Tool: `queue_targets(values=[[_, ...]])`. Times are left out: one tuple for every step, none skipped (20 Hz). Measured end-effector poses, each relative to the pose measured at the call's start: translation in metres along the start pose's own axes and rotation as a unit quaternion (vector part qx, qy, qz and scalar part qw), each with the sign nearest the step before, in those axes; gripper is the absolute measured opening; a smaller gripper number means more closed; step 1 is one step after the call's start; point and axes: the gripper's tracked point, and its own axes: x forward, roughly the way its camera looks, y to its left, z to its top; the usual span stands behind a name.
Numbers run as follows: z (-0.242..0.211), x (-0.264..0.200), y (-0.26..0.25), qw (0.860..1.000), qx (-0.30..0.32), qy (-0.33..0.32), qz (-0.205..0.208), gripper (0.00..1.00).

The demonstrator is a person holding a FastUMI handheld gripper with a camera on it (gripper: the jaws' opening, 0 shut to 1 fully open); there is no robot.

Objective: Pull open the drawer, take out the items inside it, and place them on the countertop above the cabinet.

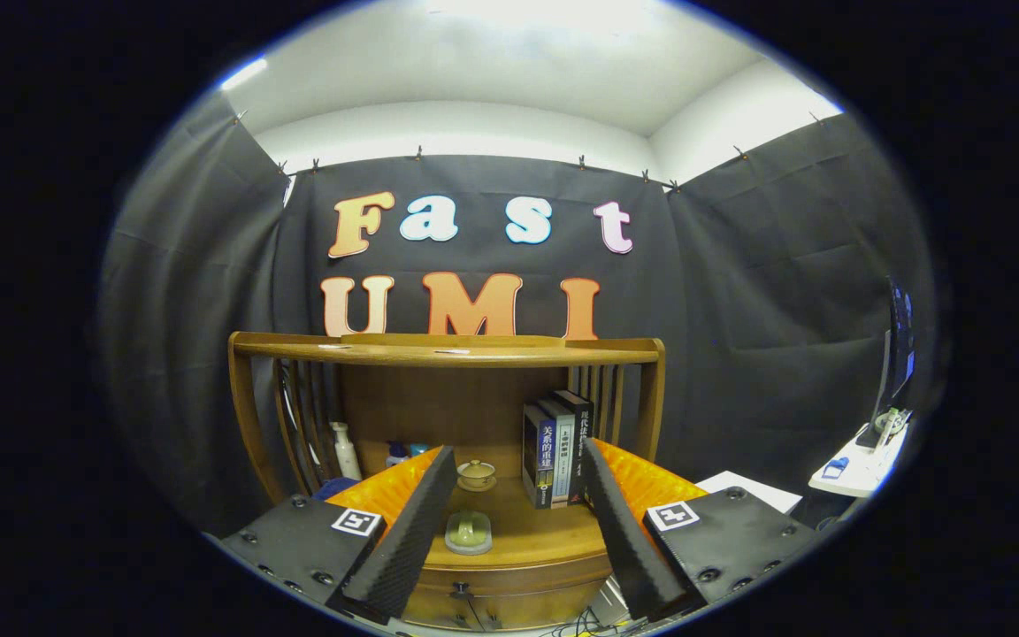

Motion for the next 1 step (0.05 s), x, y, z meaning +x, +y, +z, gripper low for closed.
queue_targets(values=[[-0.0034, -0.0002, 0.0010, 1.000, 0.000, 0.004, 0.001, 0.93]])
